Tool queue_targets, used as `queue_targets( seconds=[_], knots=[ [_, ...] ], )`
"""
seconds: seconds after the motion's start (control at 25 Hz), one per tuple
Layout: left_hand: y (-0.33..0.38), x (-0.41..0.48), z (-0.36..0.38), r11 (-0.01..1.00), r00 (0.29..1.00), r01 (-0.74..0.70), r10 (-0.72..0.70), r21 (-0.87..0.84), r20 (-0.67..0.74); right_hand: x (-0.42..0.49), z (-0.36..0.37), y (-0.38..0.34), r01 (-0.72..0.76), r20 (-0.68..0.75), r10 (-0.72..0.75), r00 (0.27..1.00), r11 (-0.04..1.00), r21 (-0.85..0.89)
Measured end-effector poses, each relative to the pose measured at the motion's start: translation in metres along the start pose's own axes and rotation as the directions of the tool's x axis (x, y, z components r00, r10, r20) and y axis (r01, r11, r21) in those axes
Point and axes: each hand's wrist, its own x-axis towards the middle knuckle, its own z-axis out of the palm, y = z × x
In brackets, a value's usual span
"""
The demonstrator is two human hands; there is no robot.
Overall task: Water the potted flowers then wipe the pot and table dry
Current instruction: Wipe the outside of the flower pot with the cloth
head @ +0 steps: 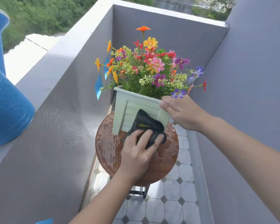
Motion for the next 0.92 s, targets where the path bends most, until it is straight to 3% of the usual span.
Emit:
queue_targets(
  seconds=[0.08,0.12,0.24,0.32,0.36,0.4,0.44,0.52,0.56,0.6,0.72,0.84,0.92],
  knots=[
    [-0.013,-0.016,-0.003,0.996,0.995,-0.093,0.093,0.005,0.038,-0.001,0.001,0.002,-0.004,0.005,0.004,1.000,1.000,0.022],
    [-0.021,-0.015,-0.007,0.997,0.998,-0.051,0.050,0.056,0.022,-0.001,0.002,0.003,0.009,-0.002,-0.009,1.000,1.000,0.020],
    [-0.039,0.019,-0.019,0.932,0.946,0.322,-0.313,0.165,-0.082,-0.003,0.003,0.000,0.019,-0.006,-0.019,1.000,1.000,0.024],
    [-0.052,0.041,-0.021,0.781,0.780,0.624,-0.623,0.015,-0.062,-0.003,0.003,-0.001,0.026,-0.015,-0.026,1.000,0.999,0.031],
    [-0.052,0.047,-0.022,0.669,0.672,0.735,-0.741,-0.108,-0.013,-0.004,0.003,-0.001,0.023,-0.024,-0.022,0.999,0.999,0.037],
    [-0.049,0.049,-0.025,0.607,0.625,0.769,-0.780,-0.202,0.035,-0.004,0.003,-0.001,0.018,-0.032,-0.017,0.999,0.999,0.047],
    [-0.043,0.046,-0.025,0.630,0.659,0.736,-0.750,-0.248,0.050,-0.003,0.002,-0.001,0.014,-0.036,-0.012,0.999,0.998,0.056],
    [-0.025,0.037,-0.028,0.780,0.809,0.582,-0.583,-0.230,0.073,-0.001,0.002,-0.002,0.007,-0.028,-0.006,1.000,0.999,0.049],
    [-0.020,0.035,-0.027,0.811,0.834,0.549,-0.545,-0.200,0.079,-0.001,0.003,-0.003,0.010,-0.021,-0.009,1.000,0.999,0.041],
    [-0.021,0.040,-0.026,0.770,0.797,0.601,-0.596,-0.213,0.094,-0.001,0.004,-0.005,0.018,-0.017,-0.017,1.000,0.999,0.039],
    [-0.034,0.073,-0.030,0.449,0.520,0.822,-0.843,-0.350,0.138,-0.004,0.007,-0.004,0.024,-0.036,-0.021,0.999,0.996,0.083],
    [-0.065,0.098,-0.034,0.314,0.403,0.893,-0.878,-0.322,0.259,-0.003,0.008,0.001,0.000,-0.069,0.006,0.998,0.996,0.091],
    [-0.090,0.110,-0.031,0.182,0.288,0.943,-0.864,-0.277,0.412,-0.002,0.009,0.001,0.033,-0.091,-0.027,0.995,0.997,0.072]
  ],
)
